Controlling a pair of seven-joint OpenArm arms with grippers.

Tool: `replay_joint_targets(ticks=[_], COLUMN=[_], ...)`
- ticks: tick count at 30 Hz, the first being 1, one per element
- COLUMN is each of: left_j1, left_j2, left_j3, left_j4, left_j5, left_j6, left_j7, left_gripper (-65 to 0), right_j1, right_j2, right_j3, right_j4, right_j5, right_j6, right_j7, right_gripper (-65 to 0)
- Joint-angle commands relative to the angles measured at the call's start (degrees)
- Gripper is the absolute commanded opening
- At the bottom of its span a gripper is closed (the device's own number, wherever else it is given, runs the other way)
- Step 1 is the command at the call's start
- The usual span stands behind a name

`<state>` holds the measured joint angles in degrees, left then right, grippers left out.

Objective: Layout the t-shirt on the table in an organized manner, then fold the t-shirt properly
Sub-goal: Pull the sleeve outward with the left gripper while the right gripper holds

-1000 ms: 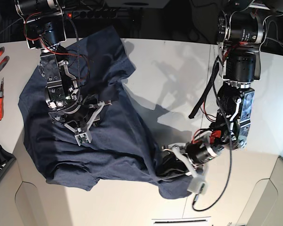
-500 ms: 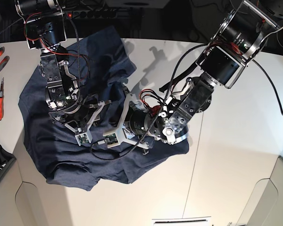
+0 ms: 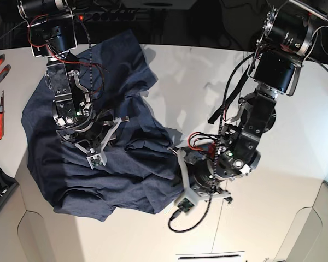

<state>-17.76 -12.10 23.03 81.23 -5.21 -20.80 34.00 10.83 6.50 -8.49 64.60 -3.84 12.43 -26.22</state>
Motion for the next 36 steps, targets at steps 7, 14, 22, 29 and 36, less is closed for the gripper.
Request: replay_joint_targets(ticks=[7, 14, 22, 29, 36], left_j1=[4.33, 7.28, 1.31, -0.31, -0.31], left_j2=[-0.33, 0.00, 2.29, 4.00, 5.44], left_j3=[-8.22, -8.72, -8.72, -8.70, -8.70], left_j4=[0.76, -2.38, -14.25, -15.61, -15.63], left_j5=[-11.04, -12.00, -10.10, -12.41, -12.39], left_j6=[-5.60, -6.95, -5.64, -9.40, -10.97], left_j7=[6.12, -2.71, -5.60, -5.97, -5.99], left_gripper=[-44.6, -44.6, -44.6, -44.6, -44.6], right_j1=[-0.09, -0.17, -0.22, -0.22, -0.22], right_j2=[0.15, 0.15, 0.15, 0.15, 0.15], right_j3=[0.00, 0.02, 0.00, 0.02, 0.02], right_j4=[-0.55, -0.55, -0.55, -0.55, -0.55], right_j5=[-1.09, -1.09, -1.09, -1.09, -1.09], right_j6=[0.00, 0.00, 0.00, 0.00, 0.00], right_j7=[-4.26, -4.33, -4.46, -4.46, -4.46], right_gripper=[-46.1, -46.1, -46.1, -46.1, -46.1])
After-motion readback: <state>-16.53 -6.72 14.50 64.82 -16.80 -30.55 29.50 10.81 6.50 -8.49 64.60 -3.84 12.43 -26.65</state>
